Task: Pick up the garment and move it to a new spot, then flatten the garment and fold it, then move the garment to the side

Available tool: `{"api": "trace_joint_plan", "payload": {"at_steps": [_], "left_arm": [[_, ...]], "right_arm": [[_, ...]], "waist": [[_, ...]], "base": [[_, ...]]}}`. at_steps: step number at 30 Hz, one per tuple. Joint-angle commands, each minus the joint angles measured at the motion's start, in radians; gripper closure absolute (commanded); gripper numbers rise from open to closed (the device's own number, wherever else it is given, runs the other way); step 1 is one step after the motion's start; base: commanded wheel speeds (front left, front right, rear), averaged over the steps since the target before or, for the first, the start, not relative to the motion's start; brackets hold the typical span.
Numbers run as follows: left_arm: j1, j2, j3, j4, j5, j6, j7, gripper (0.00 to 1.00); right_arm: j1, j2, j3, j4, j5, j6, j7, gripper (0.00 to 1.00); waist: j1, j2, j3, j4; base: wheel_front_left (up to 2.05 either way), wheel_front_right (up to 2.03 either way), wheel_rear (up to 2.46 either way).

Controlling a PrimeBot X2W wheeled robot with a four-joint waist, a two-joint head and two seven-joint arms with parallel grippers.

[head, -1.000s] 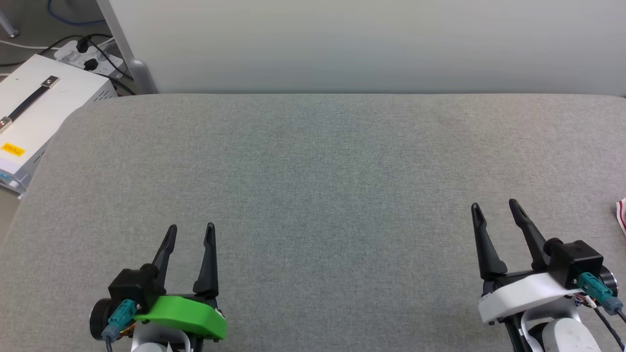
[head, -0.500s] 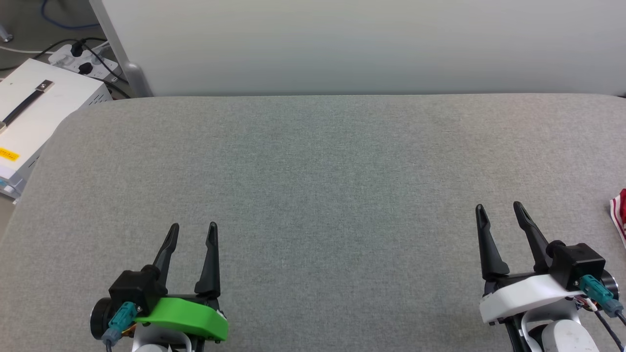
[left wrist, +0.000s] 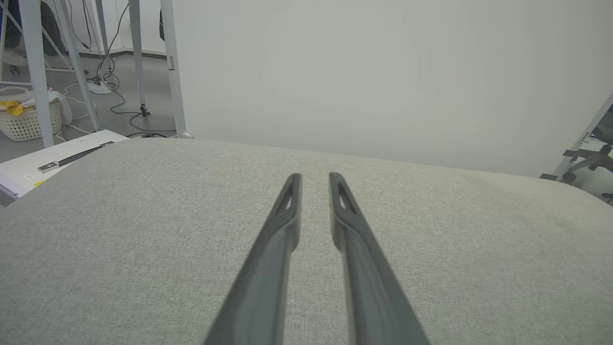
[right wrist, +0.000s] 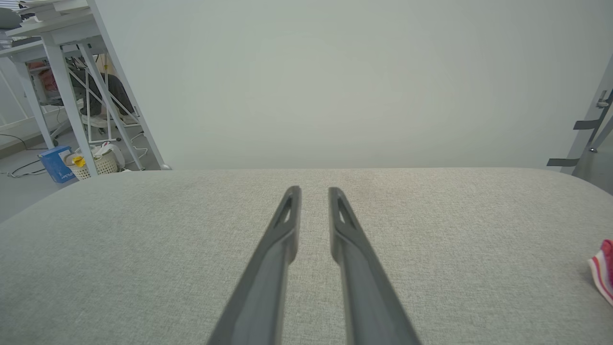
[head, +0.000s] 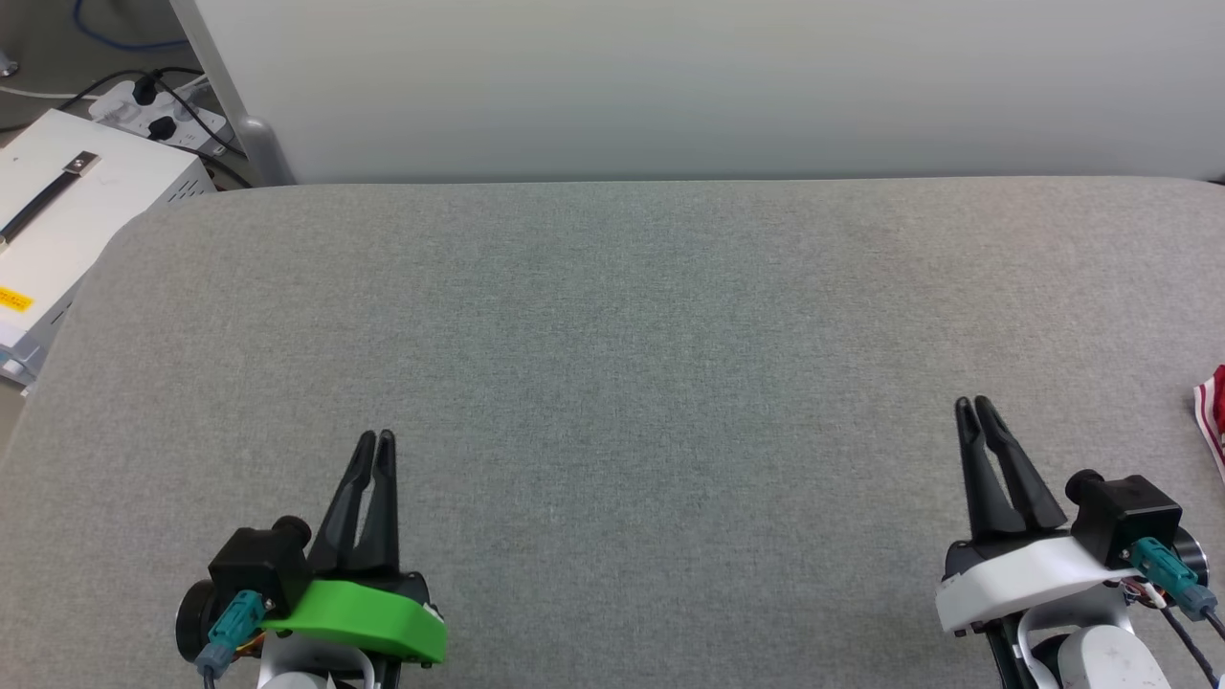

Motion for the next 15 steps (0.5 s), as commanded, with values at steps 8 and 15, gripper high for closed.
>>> {"api": "trace_joint_plan", "payload": {"at_steps": [8,15], "left_arm": [[0.0,-0.001,0.002,-0.006,0.016,0.008,0.017,1.0],[0.0,-0.002,0.003,-0.011,0.029,0.016,0.031,1.0]], "right_arm": [[0.003,0.0,-0.001,-0.006,-0.011,0.0,0.015,1.0],[0.005,0.0,-0.002,-0.012,-0.02,0.0,0.028,1.0]], "waist": [[0.0,0.0008,-0.004,0.001],[0.0,0.0015,-0.007,0.001]], "base": [[0.0,0.0,0.0],[0.0,0.0,0.0]]}}
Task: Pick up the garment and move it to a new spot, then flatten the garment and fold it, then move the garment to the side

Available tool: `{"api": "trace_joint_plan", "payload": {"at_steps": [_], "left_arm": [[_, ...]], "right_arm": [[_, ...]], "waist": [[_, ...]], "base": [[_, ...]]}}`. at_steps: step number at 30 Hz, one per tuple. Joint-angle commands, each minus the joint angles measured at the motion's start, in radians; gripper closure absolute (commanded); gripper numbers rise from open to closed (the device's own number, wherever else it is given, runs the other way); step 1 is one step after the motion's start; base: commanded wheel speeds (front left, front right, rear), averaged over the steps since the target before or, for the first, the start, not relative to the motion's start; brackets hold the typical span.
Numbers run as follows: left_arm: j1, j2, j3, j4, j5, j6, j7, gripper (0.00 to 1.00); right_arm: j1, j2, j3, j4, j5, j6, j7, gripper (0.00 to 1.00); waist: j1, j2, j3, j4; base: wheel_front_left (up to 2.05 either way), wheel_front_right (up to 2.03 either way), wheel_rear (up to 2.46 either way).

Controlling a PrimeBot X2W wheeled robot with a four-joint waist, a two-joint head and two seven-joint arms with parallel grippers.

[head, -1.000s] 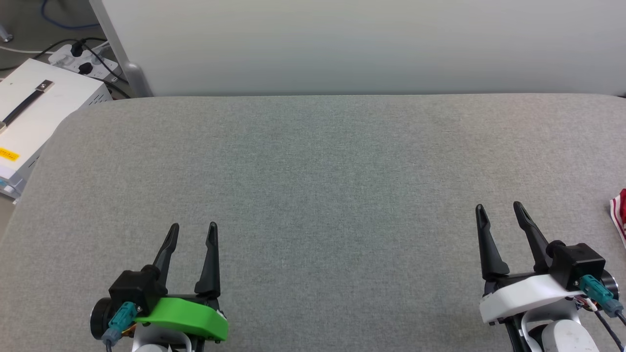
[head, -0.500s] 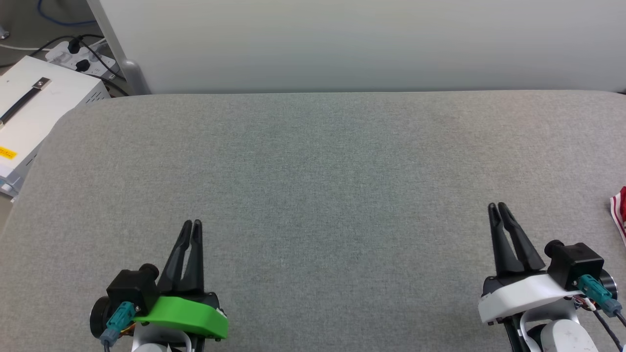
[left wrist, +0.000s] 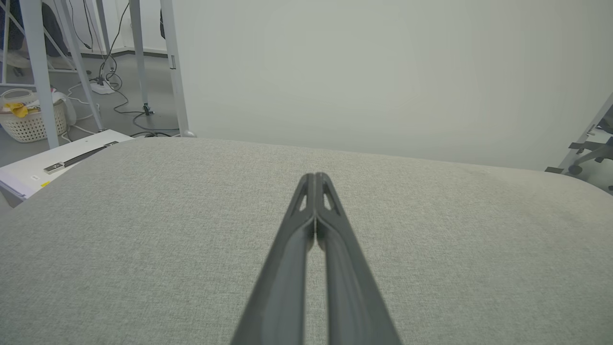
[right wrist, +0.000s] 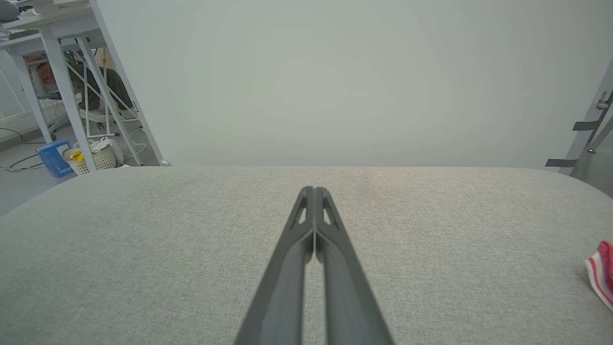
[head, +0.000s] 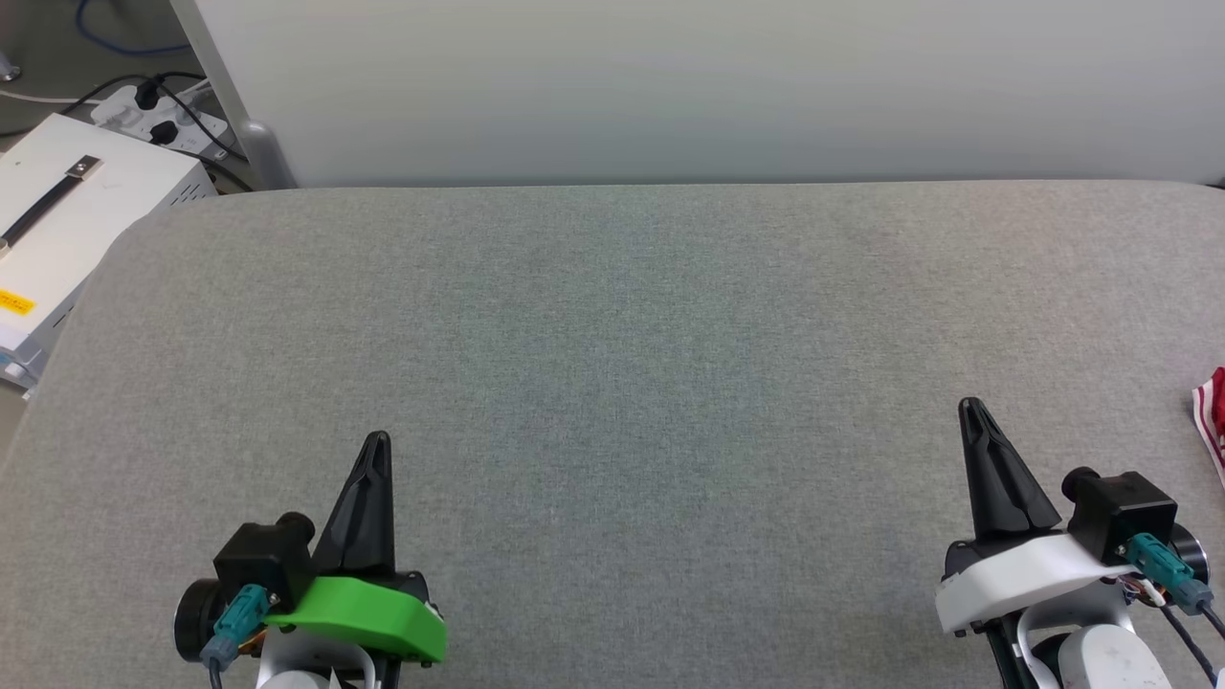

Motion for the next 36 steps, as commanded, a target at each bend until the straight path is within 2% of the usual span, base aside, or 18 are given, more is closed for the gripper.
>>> {"api": "trace_joint_plan", "payload": {"at_steps": [1,36], "left_arm": [[0.0,-0.002,0.002,-0.006,0.013,0.007,0.005,1.0],[-0.001,-0.007,0.011,-0.031,0.078,0.042,0.076,1.0]], "right_arm": [[0.005,0.0,-0.001,-0.007,-0.01,0.0,0.007,1.0],[0.017,0.001,-0.006,-0.033,-0.055,0.0,0.07,1.0]], "waist": [[0.0,0.0015,-0.001,0.0],[0.0,0.0048,-0.015,0.003]], "base": [[0.0,0.0,0.0],[0.0,0.0,0.0]]}}
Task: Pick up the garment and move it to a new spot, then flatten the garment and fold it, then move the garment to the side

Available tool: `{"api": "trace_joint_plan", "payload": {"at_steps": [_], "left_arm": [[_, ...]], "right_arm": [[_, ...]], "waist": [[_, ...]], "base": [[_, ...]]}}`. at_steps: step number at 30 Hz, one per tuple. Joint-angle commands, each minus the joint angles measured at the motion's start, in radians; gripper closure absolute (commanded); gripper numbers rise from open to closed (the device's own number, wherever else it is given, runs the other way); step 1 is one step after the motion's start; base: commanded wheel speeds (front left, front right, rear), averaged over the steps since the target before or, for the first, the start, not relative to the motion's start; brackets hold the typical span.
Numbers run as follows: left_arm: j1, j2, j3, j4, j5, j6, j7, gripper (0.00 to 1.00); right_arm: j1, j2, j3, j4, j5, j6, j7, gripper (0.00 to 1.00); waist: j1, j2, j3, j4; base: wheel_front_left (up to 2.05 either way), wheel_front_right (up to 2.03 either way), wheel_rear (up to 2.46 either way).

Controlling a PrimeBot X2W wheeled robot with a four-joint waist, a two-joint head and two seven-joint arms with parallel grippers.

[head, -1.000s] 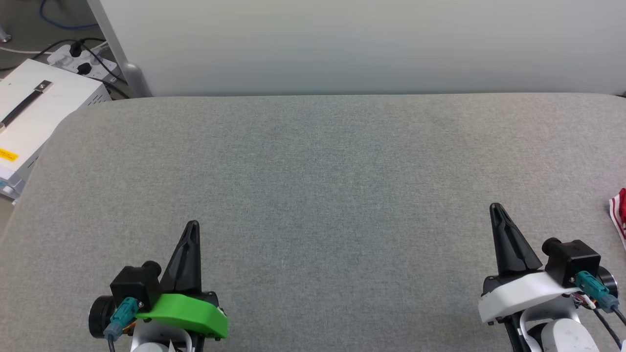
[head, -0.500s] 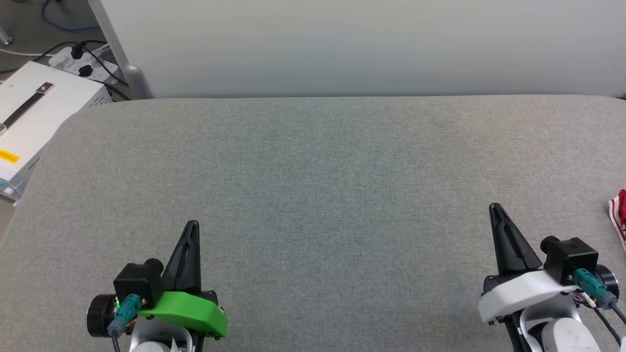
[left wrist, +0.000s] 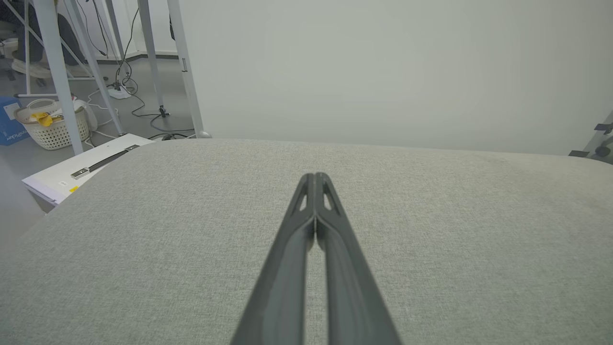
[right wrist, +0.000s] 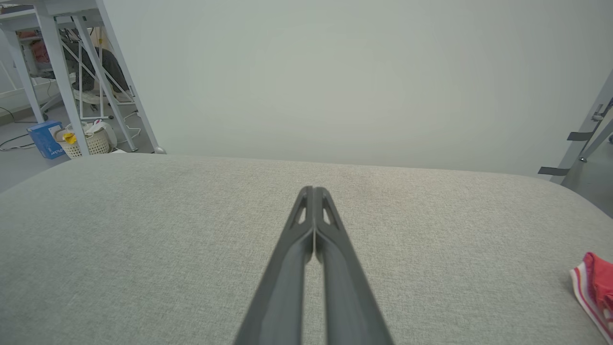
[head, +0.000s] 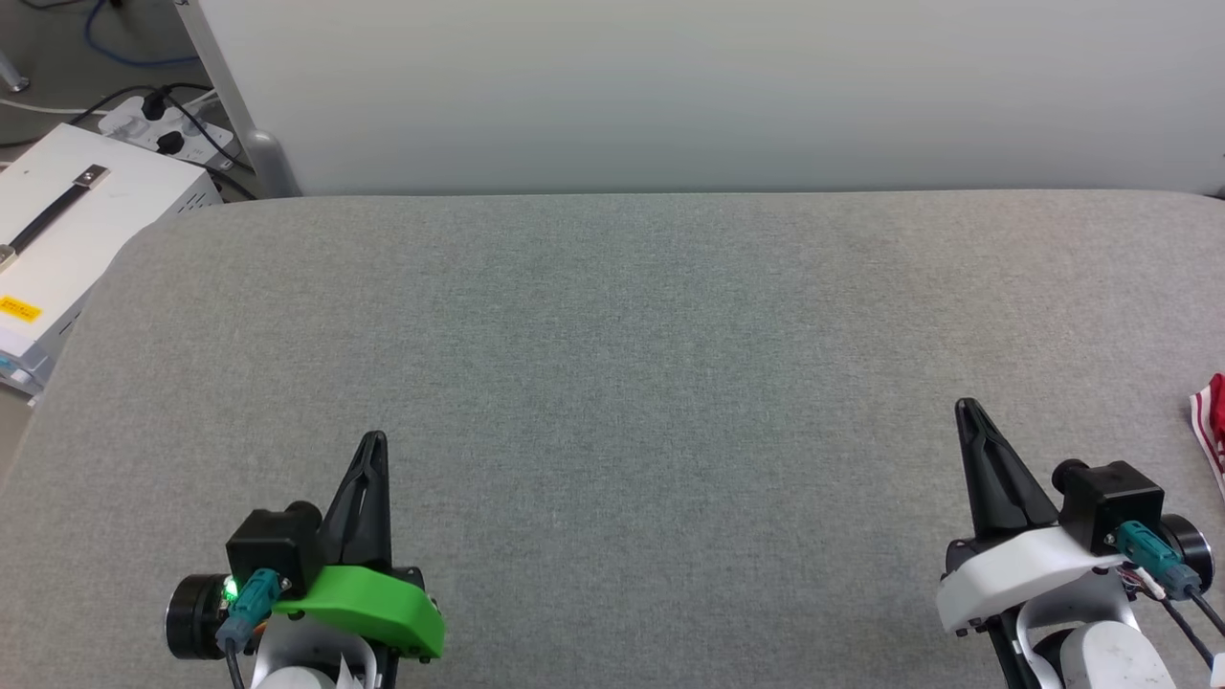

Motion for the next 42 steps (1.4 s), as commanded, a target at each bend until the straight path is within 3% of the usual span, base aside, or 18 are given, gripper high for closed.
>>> {"api": "trace_joint_plan", "payload": {"at_steps": [1,42], "left_arm": [[-0.001,-0.005,0.004,-0.004,0.014,0.009,0.005,1.0],[-0.002,-0.011,0.014,-0.034,0.092,0.051,0.089,1.0]], "right_arm": [[0.017,0.001,-0.002,-0.007,-0.006,0.0,0.008,1.0],[0.031,0.001,-0.008,-0.038,-0.06,-0.001,0.084,1.0]], "waist": [[0.0,0.005,-0.001,0.0],[0.0,0.0089,-0.018,0.004]], "base": [[0.0,0.0,0.0],[0.0,0.0,0.0]]}}
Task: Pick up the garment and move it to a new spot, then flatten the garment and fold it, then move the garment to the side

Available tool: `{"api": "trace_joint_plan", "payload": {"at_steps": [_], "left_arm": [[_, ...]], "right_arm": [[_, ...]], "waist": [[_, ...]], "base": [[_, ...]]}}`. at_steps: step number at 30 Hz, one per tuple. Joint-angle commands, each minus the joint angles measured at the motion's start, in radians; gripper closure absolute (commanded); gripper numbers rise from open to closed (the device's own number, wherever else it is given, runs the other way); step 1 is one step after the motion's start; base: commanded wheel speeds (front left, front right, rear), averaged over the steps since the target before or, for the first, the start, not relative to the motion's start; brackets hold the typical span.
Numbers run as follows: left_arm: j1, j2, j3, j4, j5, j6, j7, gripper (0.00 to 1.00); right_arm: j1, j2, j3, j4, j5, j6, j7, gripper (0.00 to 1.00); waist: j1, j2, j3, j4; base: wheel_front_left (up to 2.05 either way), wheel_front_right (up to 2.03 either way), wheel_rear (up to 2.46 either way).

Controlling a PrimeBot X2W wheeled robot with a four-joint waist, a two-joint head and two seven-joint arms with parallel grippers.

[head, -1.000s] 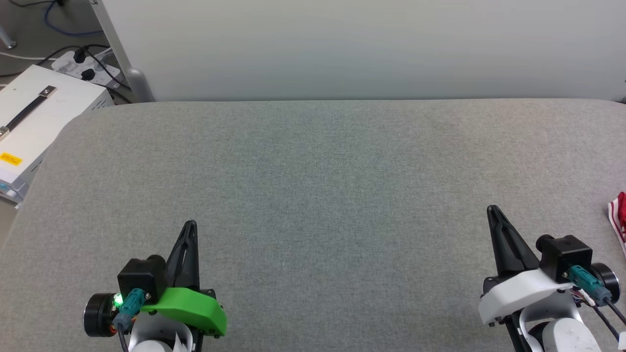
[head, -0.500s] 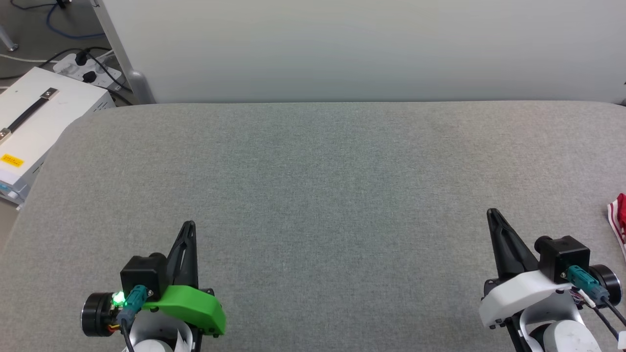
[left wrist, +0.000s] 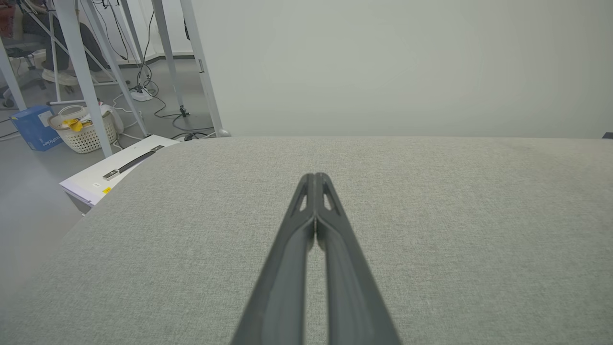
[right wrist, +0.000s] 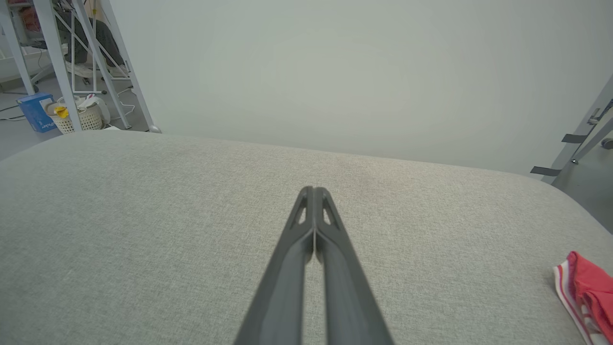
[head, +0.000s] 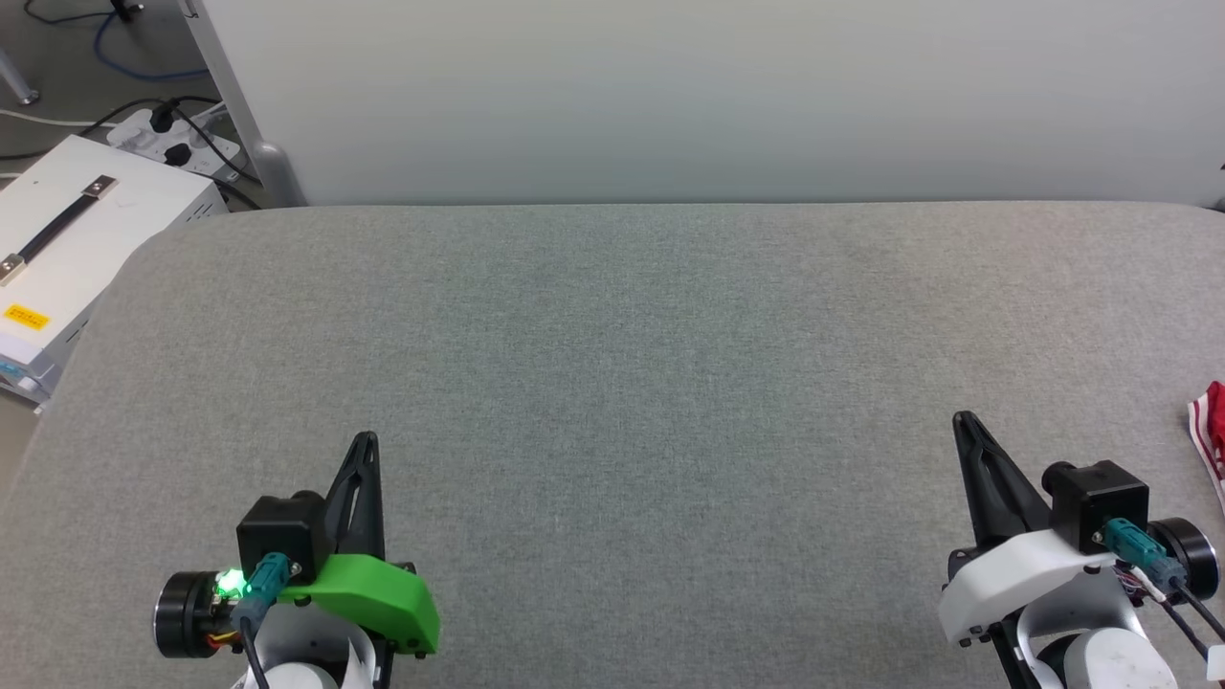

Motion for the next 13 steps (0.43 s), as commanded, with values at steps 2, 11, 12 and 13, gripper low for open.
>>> {"api": "trace_joint_plan", "payload": {"at_steps": [2,11,12,13], "left_arm": [[-0.002,-0.006,0.004,-0.006,0.02,0.009,0.008,1.0],[-0.003,-0.008,0.006,-0.012,0.037,0.018,0.027,1.0],[-0.003,-0.008,0.006,-0.013,0.039,0.019,0.028,1.0],[-0.003,-0.008,0.006,-0.014,0.041,0.02,0.031,1.0]], "right_arm": [[0.012,0.001,-0.002,-0.008,-0.01,-0.001,0.01,1.0],[0.015,0.001,-0.003,-0.015,-0.022,-0.001,0.026,1.0],[0.016,0.001,-0.004,-0.015,-0.023,-0.001,0.027,1.0],[0.016,0.001,-0.004,-0.016,-0.024,-0.001,0.029,1.0]], "waist": [[0.0,0.0091,-0.001,0.0],[0.0,0.01,-0.005,0.001],[0.0,0.0101,-0.005,0.001],[0.0,0.0102,-0.006,0.001]], "base": [[0.0,0.0,0.0],[0.0,0.0,0.0],[0.0,0.0,0.0],[0.0,0.0,0.0]]}}
